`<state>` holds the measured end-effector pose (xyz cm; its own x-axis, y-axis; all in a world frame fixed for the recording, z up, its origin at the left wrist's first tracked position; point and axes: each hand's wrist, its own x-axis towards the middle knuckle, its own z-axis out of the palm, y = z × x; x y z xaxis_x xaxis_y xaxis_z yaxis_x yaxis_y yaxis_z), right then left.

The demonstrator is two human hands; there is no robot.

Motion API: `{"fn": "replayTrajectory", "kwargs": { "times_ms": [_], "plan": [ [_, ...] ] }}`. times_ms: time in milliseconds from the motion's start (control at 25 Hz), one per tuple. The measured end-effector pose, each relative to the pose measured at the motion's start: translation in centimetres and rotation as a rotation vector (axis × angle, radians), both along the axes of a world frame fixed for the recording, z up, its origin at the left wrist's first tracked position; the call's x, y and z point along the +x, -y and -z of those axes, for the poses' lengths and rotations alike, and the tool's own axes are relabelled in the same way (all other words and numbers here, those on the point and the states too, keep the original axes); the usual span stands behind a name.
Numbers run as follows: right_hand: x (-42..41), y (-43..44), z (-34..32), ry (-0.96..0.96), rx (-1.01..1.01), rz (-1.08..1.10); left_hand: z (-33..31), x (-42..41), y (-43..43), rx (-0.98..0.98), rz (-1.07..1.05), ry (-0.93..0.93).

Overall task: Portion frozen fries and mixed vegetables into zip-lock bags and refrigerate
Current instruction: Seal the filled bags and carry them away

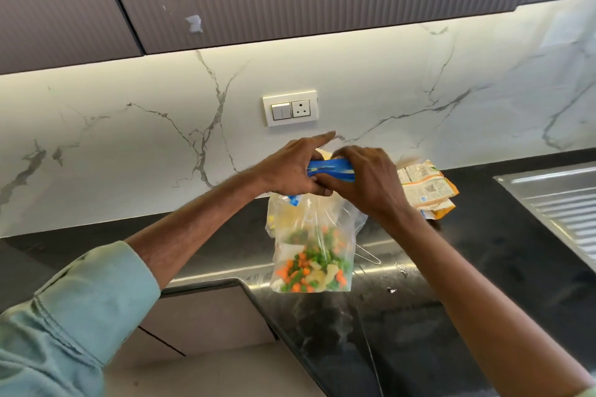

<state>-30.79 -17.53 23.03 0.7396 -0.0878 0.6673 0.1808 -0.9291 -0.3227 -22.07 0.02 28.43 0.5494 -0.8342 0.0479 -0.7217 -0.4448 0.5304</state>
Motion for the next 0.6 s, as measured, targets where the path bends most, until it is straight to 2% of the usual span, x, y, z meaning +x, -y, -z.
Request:
{"fn": "replayTrajectory", "kwargs": {
  "times_ms": [80,200,400,600],
  "plan": [
    [-1.2,0.7,1.3,0.099,-0.105,0.032,-0.3,-0.7,0.7,0.015,0.023,0.021],
    [-3.6,1.6,1.3,0.214,-0.078,-0.020,-0.9,-2.3,1.5,0.029,0.102,0.032],
    [-8.1,3.1,2.1,0.177,-0.082,-0.016,-1.0,-6.8,3.2,0.074,0.280,0.073],
    [-14.5,3.1,1.8,0.211,-0.043,0.113,-0.6,-11.4,5.3,0.113,0.391,0.244]
  ]
}}
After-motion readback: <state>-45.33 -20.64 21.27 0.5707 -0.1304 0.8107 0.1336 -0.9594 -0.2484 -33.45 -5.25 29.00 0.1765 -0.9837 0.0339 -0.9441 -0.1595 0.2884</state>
